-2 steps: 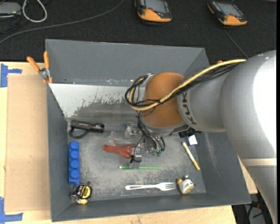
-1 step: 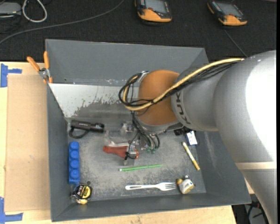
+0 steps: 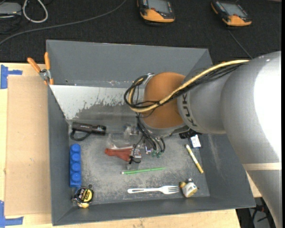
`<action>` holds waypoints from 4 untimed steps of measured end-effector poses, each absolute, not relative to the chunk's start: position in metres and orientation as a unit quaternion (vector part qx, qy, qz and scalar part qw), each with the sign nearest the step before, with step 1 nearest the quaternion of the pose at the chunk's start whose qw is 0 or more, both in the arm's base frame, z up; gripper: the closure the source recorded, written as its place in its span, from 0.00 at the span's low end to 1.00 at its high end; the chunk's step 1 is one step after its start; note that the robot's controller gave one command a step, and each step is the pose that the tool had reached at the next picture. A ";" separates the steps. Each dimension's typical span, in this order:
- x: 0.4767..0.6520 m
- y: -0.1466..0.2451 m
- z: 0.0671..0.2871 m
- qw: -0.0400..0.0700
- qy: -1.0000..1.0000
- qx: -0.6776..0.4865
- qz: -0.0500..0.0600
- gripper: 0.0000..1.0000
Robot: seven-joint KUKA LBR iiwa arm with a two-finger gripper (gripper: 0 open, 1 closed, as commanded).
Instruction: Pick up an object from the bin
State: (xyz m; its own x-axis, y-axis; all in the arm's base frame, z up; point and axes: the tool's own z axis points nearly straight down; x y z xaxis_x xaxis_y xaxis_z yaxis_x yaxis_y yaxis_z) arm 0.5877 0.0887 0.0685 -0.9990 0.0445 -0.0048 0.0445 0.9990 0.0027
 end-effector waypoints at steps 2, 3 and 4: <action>0.589 0.090 0.071 0.004 1.000 0.022 0.001 1.00; 0.589 0.090 0.071 0.004 1.000 0.022 0.001 1.00; 0.587 0.090 0.086 0.002 1.000 0.022 0.001 1.00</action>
Offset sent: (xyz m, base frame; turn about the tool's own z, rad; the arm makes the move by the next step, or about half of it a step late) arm 0.0003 0.0004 0.0005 -0.0008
